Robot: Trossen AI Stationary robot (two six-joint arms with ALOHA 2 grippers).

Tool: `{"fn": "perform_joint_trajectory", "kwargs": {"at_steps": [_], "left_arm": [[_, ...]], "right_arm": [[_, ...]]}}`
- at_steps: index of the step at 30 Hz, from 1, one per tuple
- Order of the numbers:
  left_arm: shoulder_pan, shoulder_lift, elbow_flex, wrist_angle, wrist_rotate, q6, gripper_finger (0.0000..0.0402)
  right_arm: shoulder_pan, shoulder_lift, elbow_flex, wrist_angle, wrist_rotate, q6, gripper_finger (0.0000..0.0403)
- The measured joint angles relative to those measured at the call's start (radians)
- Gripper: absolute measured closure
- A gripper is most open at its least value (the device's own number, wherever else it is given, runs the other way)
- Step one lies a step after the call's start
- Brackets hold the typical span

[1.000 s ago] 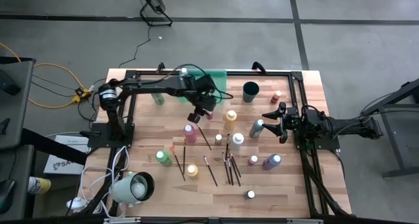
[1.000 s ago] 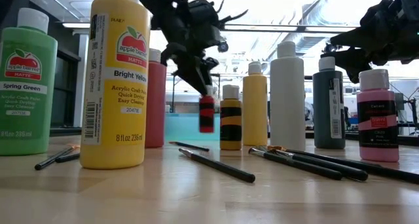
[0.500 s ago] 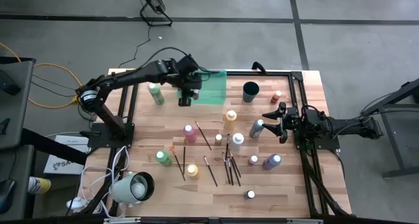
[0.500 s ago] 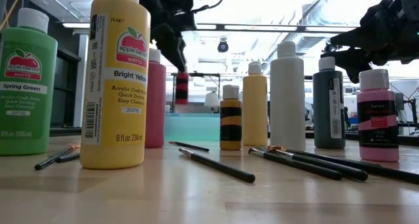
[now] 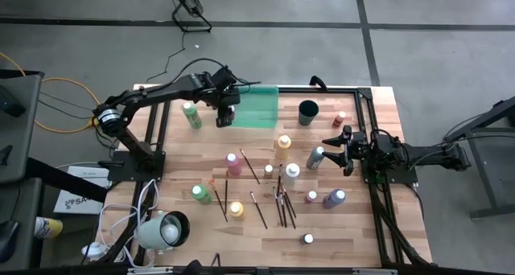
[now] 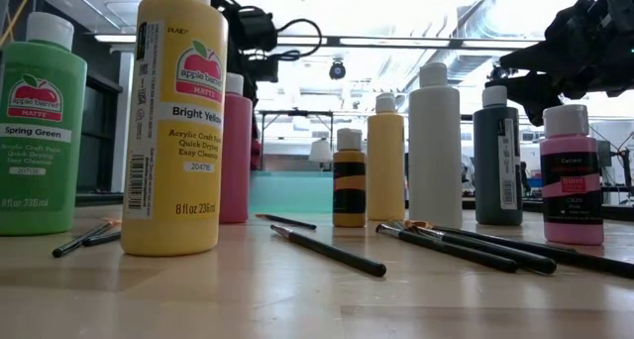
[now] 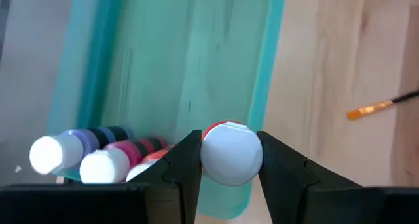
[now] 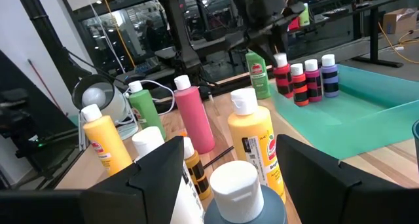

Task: Pick & Place Paint Supplies
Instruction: Put the red paint bottle into the green bin

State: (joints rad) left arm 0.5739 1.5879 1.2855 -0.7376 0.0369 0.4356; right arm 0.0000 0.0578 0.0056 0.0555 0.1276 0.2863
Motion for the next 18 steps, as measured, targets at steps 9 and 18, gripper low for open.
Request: {"fn": "perform_joint_trajectory", "kwargs": {"at_steps": [9, 18], "left_arm": [[0.038, -0.005, -0.113, 0.088, -0.014, -0.041, 0.0277], [0.068, -0.017, -0.167, 0.119, -0.018, -0.025, 0.0277]], "right_arm": [[0.000, 0.000, 0.000, 0.000, 0.000, 0.000, 0.0166], [0.000, 0.000, 0.000, 0.000, 0.000, 0.000, 0.0166]]}}
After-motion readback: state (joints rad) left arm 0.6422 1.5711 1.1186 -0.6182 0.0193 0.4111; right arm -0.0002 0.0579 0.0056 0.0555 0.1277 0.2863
